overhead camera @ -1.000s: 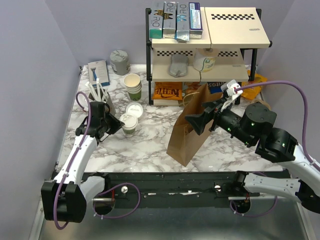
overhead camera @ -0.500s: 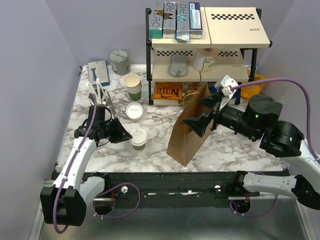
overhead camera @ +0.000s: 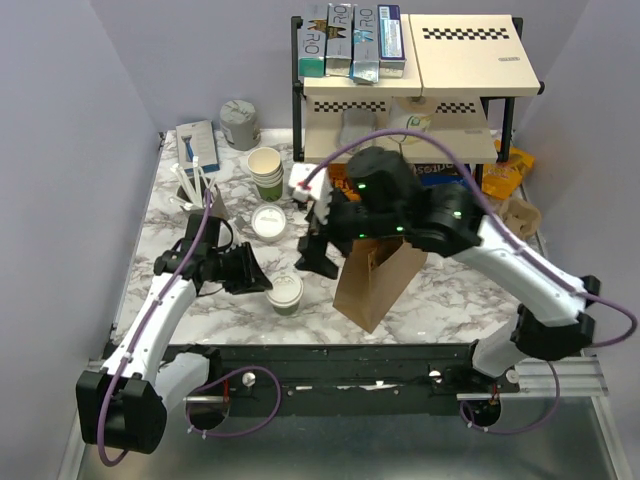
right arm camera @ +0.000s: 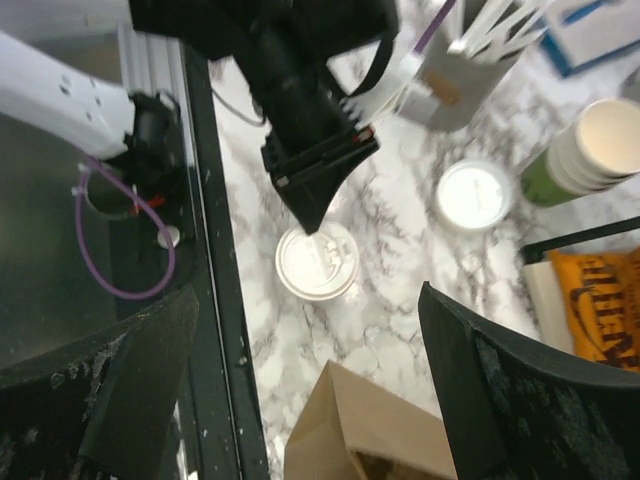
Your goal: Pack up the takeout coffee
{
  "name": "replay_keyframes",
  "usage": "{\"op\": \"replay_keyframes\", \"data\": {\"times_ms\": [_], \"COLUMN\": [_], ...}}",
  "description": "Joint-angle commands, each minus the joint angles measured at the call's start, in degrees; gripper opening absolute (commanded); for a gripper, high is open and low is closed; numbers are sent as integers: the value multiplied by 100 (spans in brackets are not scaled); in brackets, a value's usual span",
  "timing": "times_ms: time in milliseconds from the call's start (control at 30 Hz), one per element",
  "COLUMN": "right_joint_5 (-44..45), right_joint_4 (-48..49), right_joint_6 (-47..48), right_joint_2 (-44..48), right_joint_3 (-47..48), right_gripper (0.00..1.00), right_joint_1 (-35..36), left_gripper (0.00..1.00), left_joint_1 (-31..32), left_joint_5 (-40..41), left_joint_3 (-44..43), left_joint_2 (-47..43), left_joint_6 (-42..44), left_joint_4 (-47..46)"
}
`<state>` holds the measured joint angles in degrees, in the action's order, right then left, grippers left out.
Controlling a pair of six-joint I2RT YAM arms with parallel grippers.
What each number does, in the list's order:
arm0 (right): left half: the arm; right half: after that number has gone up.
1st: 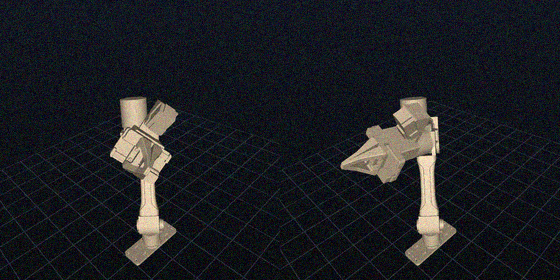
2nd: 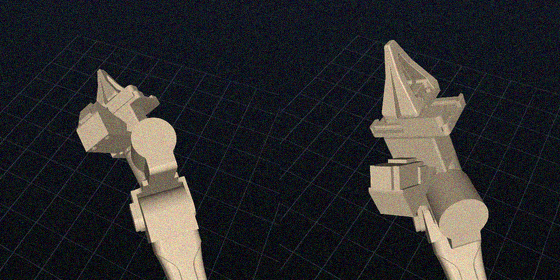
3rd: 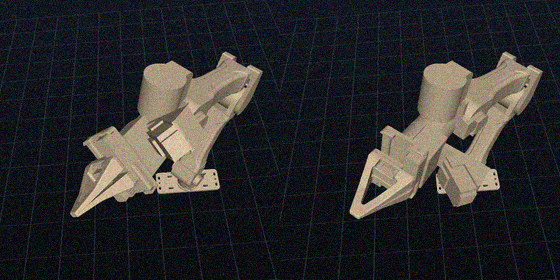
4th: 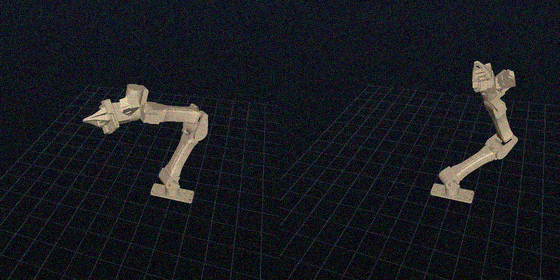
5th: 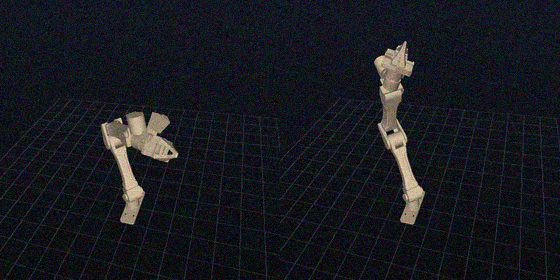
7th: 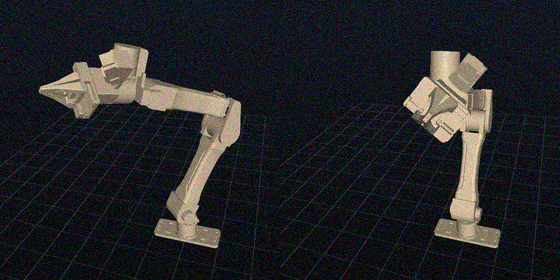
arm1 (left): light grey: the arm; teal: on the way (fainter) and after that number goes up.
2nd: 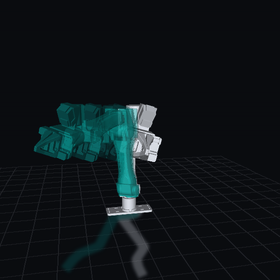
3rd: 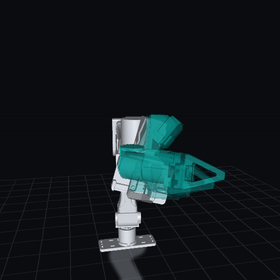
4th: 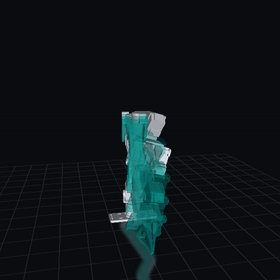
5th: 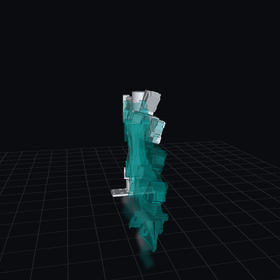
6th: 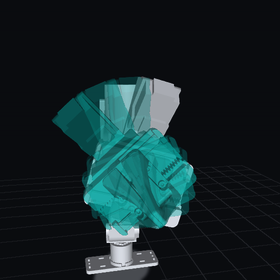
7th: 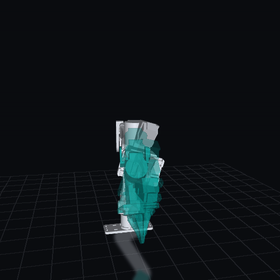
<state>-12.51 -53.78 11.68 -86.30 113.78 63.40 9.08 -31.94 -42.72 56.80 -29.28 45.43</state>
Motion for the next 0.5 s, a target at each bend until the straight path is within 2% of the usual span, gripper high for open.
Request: {"op": "replay_keyframes", "data": {"times_ms": [0, 133, 167, 200, 233, 300, 333, 367, 433, 467], "right_joint_5": [134, 398, 468, 486, 513, 504, 591, 636, 723, 707], "right_joint_4": [-722, -923, -933, -933, -907, -854, -723, -652, -398, -336], "right_joint_6": [273, 282, 308, 421, 483, 702, 765, 818, 1019, 1099], "right_joint_2": [-606, -1334, -1415, -1503, -1564, -1714, -1741, -1802, -1864, -1907], "right_joint_3": [267, 593, 619, 628, 602, 576, 515, 479, 365, 286], "right_gripper": [100, 100, 100, 100, 100, 100, 100, 100, 100, 100], "right_joint_1": [112, 112, 120, 120, 120, 120, 112, 120, 120, 120], "left_gripper": [57, 73, 75, 82, 85, 90, 93, 99, 99, 99], "left_joint_1": [15, 15, 15, 15, 15, 15, 15, 15, 6, 6], "left_joint_5": [329, 285, 381, 652, 924, 1609, 2700, 3181, 4506, 4687], "left_joint_3": [-281, -403, -543, -631, -711, -983, -1071, -1255, -1370, -1353], "left_joint_2": [-107, -405, -476, -607, -687, -949, -1021, -1082, -1258, -1311], "left_joint_6": [-25, -166, -218, -227, -271, -481, -630, -780, -1254, -1325], "left_joint_4": [107, 62, 184, 264, 360, 790, 992, 1420, 1722, 1819]}}
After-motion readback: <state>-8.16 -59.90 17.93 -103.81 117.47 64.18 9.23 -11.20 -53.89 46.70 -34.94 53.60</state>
